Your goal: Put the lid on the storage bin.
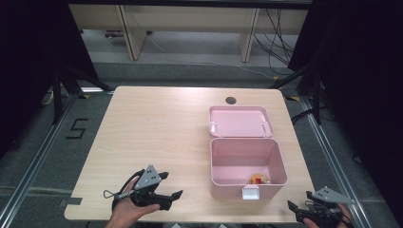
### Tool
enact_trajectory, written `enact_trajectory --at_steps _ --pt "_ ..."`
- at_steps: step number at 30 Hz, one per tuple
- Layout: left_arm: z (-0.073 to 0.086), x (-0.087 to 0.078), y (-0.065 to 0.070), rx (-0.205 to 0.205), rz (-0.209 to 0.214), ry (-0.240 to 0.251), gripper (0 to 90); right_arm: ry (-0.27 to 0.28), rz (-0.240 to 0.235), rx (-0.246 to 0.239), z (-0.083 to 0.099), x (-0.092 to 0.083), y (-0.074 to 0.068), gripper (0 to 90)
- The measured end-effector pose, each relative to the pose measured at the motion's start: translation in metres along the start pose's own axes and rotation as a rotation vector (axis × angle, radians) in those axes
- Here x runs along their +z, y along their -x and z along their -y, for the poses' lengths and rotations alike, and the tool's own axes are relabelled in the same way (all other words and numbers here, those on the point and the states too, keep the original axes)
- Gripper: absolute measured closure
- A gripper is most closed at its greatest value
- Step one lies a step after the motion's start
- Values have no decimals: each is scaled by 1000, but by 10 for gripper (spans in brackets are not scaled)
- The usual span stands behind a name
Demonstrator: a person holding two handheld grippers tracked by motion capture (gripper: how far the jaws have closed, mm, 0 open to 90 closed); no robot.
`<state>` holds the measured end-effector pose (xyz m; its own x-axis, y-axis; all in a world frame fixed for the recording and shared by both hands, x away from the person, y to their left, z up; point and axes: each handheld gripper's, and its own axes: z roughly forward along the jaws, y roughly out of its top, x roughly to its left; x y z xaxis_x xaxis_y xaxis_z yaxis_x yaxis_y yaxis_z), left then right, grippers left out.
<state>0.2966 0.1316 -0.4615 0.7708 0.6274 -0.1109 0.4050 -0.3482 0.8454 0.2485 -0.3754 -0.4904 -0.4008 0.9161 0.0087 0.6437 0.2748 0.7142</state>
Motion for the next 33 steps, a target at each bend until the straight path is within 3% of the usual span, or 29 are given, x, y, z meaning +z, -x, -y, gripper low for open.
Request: enact_trajectory --at_steps 2,6,7,10,12,14,15,21,25,33 --pt "-5 3 0 1 3 6 246 -2 4 23 0 0 -2 205" --pt "-15 8 -1 11 19 11 288 -3 7 2 0 0 0 205" --pt "-17 10 -2 18 30 11 297 -3 -2 27 1 1 -2 206" --pt "-23 13 -3 8 39 18 321 -12 4 1 1 0 1 207" --pt "-27 15 -4 7 39 17 337 -20 -5 33 1 0 -1 207" --pt "-31 17 -6 -2 44 28 346 -5 6 -20 2 1 2 208" --pt "-33 18 -8 3 47 25 347 -11 2 1 1 0 1 208" --pt "-48 24 -11 -8 50 37 368 -10 3 -11 1 1 2 209" --pt "-62 31 -11 12 57 25 391 -21 -8 22 1 2 0 210" --pt "-87 47 -12 22 53 27 441 -8 -2 -14 2 3 3 211"
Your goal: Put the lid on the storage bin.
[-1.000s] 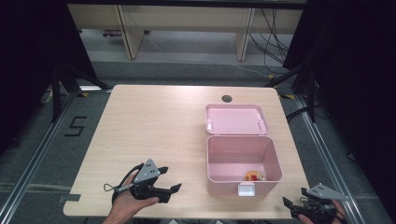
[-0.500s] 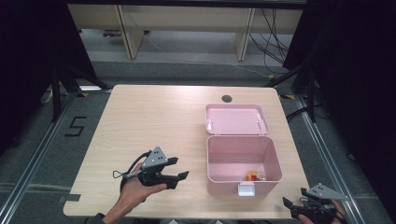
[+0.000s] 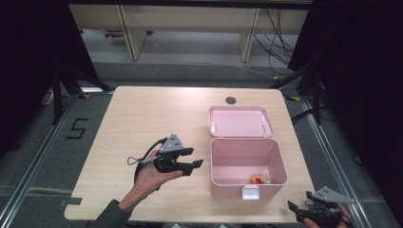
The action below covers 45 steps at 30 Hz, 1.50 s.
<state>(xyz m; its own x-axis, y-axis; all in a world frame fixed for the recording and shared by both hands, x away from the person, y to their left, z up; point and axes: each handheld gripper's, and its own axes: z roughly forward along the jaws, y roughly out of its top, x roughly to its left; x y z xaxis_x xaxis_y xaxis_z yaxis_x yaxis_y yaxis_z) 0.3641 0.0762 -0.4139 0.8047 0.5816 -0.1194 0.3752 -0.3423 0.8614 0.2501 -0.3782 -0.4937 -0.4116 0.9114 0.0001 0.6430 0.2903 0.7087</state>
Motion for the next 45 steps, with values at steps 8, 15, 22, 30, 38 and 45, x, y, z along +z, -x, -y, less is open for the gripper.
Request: enact_trajectory --at_steps 8,15,22,30,38,45 --pt "-20 16 -1 7 0 -12 467 -8 -10 33 0 0 -1 212" --pt "-31 30 -4 5 -5 -29 485 -26 -15 63 0 0 -5 213" --pt "-41 44 -8 14 -17 -64 514 -10 -12 45 1 1 -3 213" --pt "-50 57 -11 28 -25 -117 582 -1 -8 13 1 0 0 214" --pt "-53 66 -13 27 -45 -165 643 1 -10 9 1 1 0 214" --pt "-55 72 -12 36 -56 -202 680 4 -11 6 1 1 1 214"
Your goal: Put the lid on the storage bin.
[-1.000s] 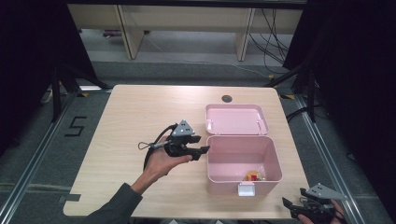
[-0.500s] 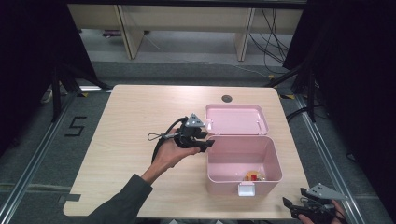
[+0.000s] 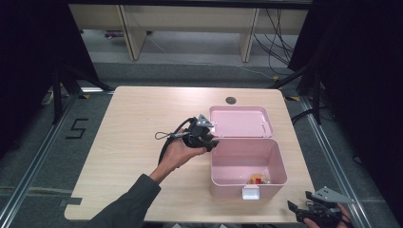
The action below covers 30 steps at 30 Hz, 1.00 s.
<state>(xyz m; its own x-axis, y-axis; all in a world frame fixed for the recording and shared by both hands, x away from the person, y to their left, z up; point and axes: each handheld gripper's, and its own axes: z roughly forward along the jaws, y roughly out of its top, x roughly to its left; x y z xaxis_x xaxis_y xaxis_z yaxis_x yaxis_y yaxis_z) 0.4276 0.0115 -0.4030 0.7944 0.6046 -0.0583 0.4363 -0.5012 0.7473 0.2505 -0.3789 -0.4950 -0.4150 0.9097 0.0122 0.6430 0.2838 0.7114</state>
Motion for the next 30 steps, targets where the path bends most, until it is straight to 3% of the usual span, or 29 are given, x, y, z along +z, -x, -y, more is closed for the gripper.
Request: enact_trajectory --at_steps 9,23,25,26,29,30 --pt "-3 7 1 -12 -18 -20 713 -2 -3 4 0 0 0 214" --pt "-6 12 5 7 -38 -45 783 -3 -6 6 0 0 0 214" --pt "-6 12 6 7 -42 -44 785 -6 -18 17 0 1 0 215" --pt "-6 12 6 6 -45 -42 786 -8 -13 51 0 0 -2 215" --pt "-5 12 8 6 -58 -36 789 6 -7 27 -3 0 2 215" --pt "-5 12 8 4 -58 -36 789 9 -11 49 -4 0 2 215"
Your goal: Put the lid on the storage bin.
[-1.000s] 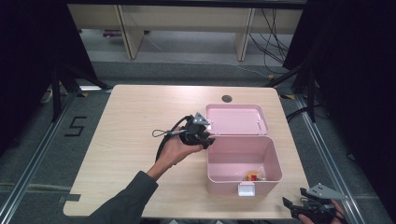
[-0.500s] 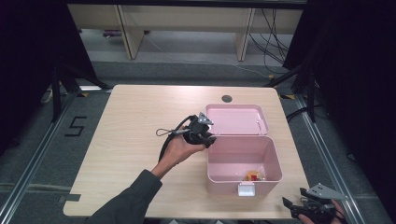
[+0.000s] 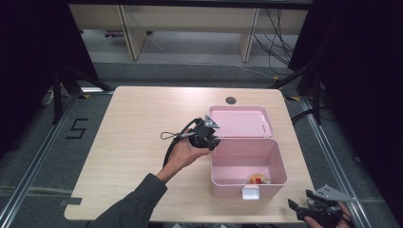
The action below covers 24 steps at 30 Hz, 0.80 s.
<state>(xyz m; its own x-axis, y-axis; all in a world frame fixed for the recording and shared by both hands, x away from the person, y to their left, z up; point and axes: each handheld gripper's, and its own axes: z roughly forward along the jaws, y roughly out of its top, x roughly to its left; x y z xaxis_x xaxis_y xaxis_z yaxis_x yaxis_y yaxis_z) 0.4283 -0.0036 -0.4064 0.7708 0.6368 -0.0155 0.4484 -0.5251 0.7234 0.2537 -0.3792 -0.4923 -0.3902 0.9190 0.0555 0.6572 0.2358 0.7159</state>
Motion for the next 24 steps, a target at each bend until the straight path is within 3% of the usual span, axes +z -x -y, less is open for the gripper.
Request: enact_trajectory --at_steps 2,5,8,9,11,13,14,16,17,18,21,23,24 --pt "0 0 0 -3 4 0 791 -2 -1 2 -4 0 1 215" --pt "0 0 0 0 3 -1 793 4 -3 -45 -13 2 6 216" --pt "0 -1 1 2 2 -5 794 -12 -19 -15 -28 3 9 219" --pt "0 -1 1 2 2 -5 795 -6 -15 -39 -32 4 13 219" --pt "0 -1 1 3 2 -5 795 -13 -22 -18 -43 6 15 220" --pt "0 -1 0 3 4 -3 796 -6 -26 -36 -56 7 21 220" --pt "0 -1 1 4 0 -4 796 -19 -20 -2 -62 7 20 220" --pt "0 -1 0 5 1 -3 796 -4 -13 -47 -73 9 27 220" --pt "0 -1 0 4 1 -1 795 -19 -16 -17 -80 8 26 220" --pt "0 -1 0 4 1 1 796 -3 -12 -51 -85 10 30 220" --pt "0 -1 0 6 -1 3 796 -1 -21 -50 -101 13 36 228" --pt "0 -1 0 4 -1 6 796 -27 -28 1 -112 15 36 229" --pt "0 -1 0 5 -1 6 796 -15 -29 -35 -118 18 40 232"
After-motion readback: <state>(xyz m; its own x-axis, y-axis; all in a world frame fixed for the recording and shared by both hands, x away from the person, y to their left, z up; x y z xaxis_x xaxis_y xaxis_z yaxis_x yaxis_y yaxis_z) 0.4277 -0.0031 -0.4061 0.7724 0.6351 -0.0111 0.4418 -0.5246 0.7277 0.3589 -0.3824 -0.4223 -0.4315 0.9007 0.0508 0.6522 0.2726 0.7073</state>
